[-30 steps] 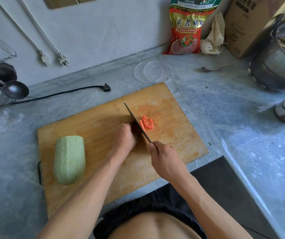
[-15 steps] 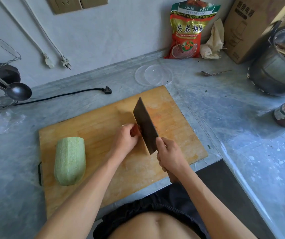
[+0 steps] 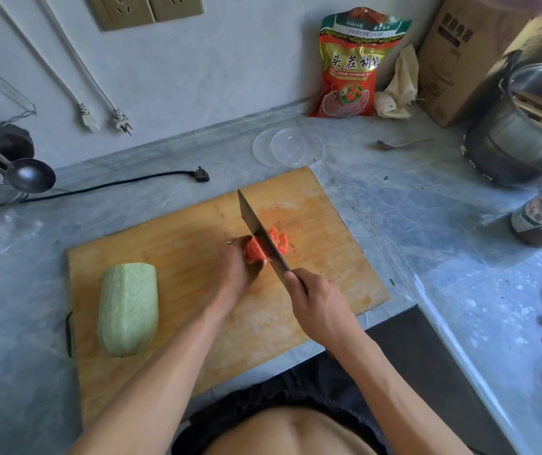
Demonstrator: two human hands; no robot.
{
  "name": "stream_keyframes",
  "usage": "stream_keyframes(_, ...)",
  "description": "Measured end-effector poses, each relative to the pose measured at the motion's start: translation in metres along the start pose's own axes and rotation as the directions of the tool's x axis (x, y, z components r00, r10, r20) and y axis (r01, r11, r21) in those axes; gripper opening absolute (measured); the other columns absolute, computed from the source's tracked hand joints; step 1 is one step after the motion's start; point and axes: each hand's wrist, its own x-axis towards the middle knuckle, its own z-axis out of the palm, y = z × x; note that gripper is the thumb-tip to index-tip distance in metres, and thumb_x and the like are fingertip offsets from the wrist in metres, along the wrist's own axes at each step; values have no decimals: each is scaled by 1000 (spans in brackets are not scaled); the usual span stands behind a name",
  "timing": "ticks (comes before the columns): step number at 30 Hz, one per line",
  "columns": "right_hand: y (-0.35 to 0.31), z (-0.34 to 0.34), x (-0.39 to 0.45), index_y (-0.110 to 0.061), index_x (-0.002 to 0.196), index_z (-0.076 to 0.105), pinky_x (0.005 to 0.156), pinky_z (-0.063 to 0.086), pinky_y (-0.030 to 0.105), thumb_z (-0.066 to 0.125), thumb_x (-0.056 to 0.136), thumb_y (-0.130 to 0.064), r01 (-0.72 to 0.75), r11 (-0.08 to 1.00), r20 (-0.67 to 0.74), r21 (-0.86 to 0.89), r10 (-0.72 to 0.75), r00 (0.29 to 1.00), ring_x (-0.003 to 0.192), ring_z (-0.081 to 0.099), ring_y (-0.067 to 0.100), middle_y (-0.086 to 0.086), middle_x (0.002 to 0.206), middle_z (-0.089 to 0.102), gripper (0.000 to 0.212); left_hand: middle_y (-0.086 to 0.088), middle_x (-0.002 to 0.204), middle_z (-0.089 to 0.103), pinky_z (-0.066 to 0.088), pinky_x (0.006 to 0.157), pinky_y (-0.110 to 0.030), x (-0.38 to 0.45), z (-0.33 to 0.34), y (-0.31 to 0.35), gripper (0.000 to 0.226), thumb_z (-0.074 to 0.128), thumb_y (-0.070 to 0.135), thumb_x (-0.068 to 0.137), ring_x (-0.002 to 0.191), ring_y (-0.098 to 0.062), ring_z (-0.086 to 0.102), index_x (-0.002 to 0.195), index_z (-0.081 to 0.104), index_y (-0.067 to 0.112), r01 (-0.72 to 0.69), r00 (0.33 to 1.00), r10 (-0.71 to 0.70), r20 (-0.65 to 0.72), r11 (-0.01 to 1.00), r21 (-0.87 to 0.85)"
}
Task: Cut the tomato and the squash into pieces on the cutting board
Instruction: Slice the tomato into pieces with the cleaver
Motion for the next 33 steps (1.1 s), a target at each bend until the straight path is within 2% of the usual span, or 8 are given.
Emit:
stream_keyframes(2, 0, 1, -2, -26, 64, 38, 45, 24, 23, 39, 105, -32, 0, 1000, 19, -18, 1, 1000, 44, 27, 12, -5, 50, 35, 41, -9, 95, 76, 37, 68, -3, -1, 0, 1, 32, 85, 9, 69, 86, -20, 72, 99, 75, 11, 17, 1000, -17, -8, 1000, -17)
stream_keyframes(5, 1, 1, -4, -29, 65, 38, 45, 25, 28, 39, 105, -34, -9, 1000, 33, -28, 10, 999, 42, 26, 12, -6, 50, 35, 40, -11, 98, 76, 46, 74, -18, -2, 1, 2, 37, 85, 10, 71, 90, -23, 72, 105, 73, 8, 57, 998, -58, -12, 997, -53)
stream_keyframes(13, 0, 2, -6, -24, 66, 41, 44, 23, 24, 39, 105, -32, 3, 999, 28, -41, -2, 1000, 42, 26, 14, -5, 49, 35, 39, -10, 100, 76, 50, 75, -22, 4, -3, 4, 36, 84, 10, 72, 92, -21, 73, 107, 74, 12, 171, 984, -166, 57, 981, -92)
stream_keyframes(20, -2, 7, -3, -24, 66, 39, 44, 22, 22, 37, 105, -35, -24, 997, 29, -75, 26, 999, 41, 27, 13, -5, 50, 35, 40, -10, 99, 75, 51, 72, -26, 6, -4, 4, 35, 76, 1, 73, 91, -23, 72, 106, 72, 12, 230, 970, -216, 113, 964, -131)
stream_keyframes(26, -8, 10, 4, -26, 65, 37, 45, 23, 26, 37, 105, -35, -43, 996, 30, -73, 45, 999, 43, 30, 14, -4, 51, 37, 41, -14, 95, 76, 57, 74, -34, 3, -6, 6, 31, 75, 0, 71, 88, -26, 73, 101, 74, 9, 170, 984, -161, 76, 978, -122)
stream_keyframes(33, -4, 6, -2, -19, 72, 46, 43, 23, 22, 37, 105, -36, -40, 997, 47, -72, 44, 998, 43, 30, 14, -3, 52, 39, 39, -13, 95, 76, 51, 71, -25, 0, -9, 9, 29, 76, 1, 73, 88, -26, 73, 100, 75, 8, 113, 993, -107, 55, 988, -102)
